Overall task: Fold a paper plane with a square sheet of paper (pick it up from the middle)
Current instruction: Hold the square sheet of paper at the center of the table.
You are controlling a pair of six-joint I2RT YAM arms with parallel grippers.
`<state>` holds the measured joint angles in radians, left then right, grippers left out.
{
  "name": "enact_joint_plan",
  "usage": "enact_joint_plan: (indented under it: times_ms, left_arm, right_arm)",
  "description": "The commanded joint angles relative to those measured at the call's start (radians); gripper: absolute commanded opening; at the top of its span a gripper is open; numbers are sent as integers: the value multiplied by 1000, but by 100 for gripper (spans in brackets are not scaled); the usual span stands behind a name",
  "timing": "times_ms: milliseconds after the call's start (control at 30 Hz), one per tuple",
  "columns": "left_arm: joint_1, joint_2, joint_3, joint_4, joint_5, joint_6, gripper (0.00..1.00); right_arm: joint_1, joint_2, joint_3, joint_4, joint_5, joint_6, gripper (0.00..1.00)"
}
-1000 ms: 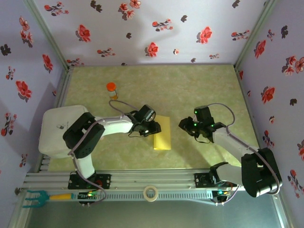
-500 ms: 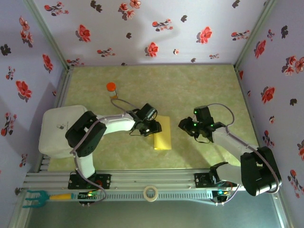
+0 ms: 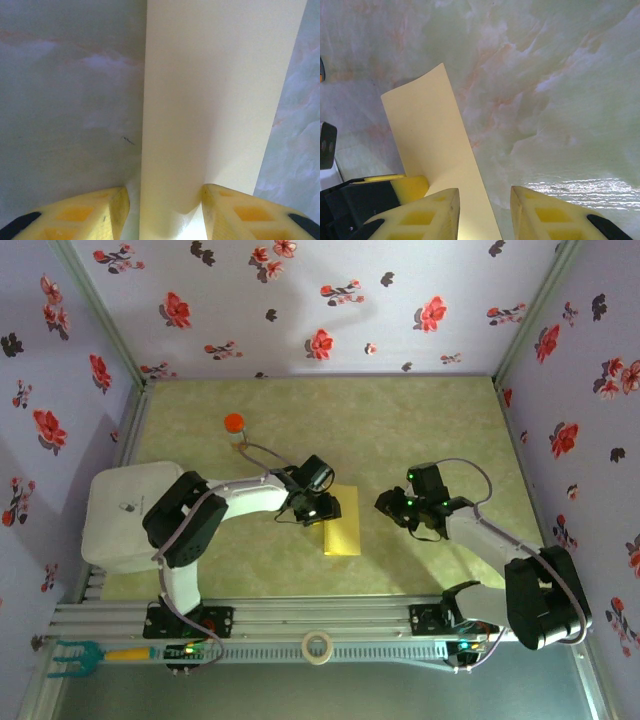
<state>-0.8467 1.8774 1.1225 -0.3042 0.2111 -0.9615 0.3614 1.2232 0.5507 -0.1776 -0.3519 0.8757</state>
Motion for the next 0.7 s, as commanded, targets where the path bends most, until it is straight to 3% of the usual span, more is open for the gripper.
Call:
enact_joint_plan:
  times_ms: [0,467,667]
  left_arm:
    - [6,89,-29,-45,-82,32,46]
    - [6,84,-32,-36,-83,24,46]
    - [6,86,-32,-35,-81,25,46]
  right_arm:
    - [-4,7,-11,24,-17,13,33]
    - [0,27,-17,76,-66,14,32]
    - [37,105,10,118,-116,6,20]
